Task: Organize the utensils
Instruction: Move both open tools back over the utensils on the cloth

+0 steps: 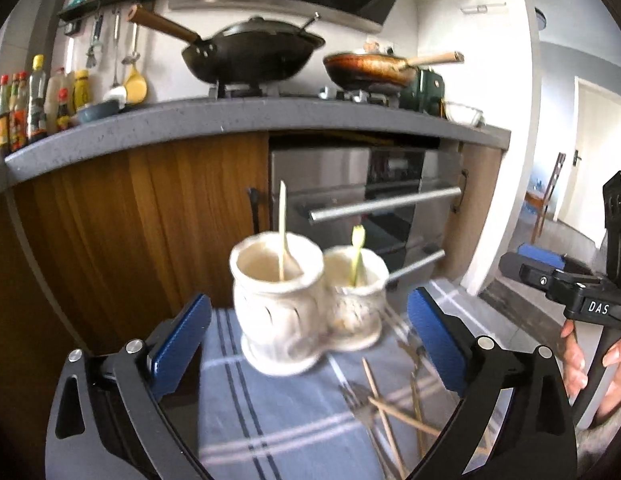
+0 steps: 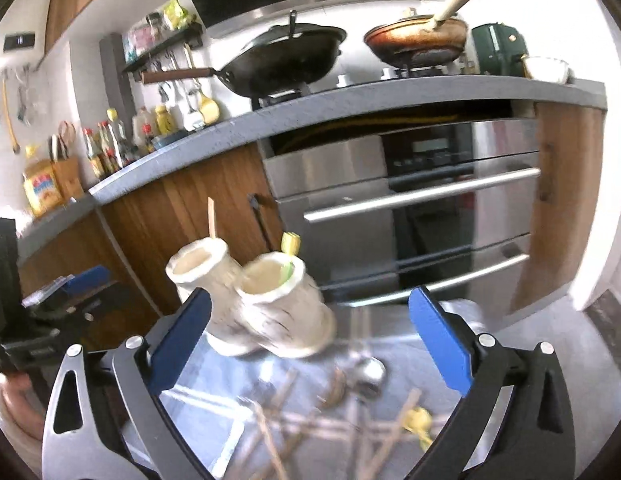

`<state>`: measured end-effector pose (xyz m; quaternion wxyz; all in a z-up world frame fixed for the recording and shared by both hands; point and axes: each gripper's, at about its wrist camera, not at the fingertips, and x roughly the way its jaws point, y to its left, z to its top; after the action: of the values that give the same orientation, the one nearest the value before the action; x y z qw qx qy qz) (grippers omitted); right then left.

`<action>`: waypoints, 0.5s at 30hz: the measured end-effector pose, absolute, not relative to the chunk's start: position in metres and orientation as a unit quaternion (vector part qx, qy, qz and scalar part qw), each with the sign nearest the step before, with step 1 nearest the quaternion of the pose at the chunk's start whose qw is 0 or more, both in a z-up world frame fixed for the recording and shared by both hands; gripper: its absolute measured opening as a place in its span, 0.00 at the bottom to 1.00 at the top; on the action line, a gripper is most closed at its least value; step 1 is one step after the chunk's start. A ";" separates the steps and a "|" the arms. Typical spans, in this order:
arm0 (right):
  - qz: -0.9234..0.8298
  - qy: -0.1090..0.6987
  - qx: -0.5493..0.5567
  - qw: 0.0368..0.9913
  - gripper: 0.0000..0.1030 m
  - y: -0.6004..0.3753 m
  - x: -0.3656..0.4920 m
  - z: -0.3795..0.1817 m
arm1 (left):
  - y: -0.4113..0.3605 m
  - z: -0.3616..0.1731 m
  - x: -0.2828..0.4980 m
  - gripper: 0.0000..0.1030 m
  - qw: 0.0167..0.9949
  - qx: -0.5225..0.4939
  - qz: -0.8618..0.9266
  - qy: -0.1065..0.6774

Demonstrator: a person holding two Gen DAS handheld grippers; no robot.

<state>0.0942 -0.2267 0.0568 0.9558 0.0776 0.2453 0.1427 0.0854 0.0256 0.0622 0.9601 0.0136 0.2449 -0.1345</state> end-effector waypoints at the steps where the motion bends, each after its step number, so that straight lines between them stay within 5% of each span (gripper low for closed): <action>1: 0.131 0.247 0.069 0.958 0.95 -0.232 0.089 0.052 | 0.024 0.058 0.084 0.95 0.958 0.013 -0.136 0.253; 15: 0.062 0.334 0.101 0.935 0.95 -0.283 0.101 -0.026 | -0.001 -0.038 0.092 0.95 0.922 0.034 -0.133 0.362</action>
<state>0.1009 -0.2827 -0.0261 0.9351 0.1006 0.3342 0.0618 0.0920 -0.0008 -0.0385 0.9218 0.0340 0.3624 -0.1332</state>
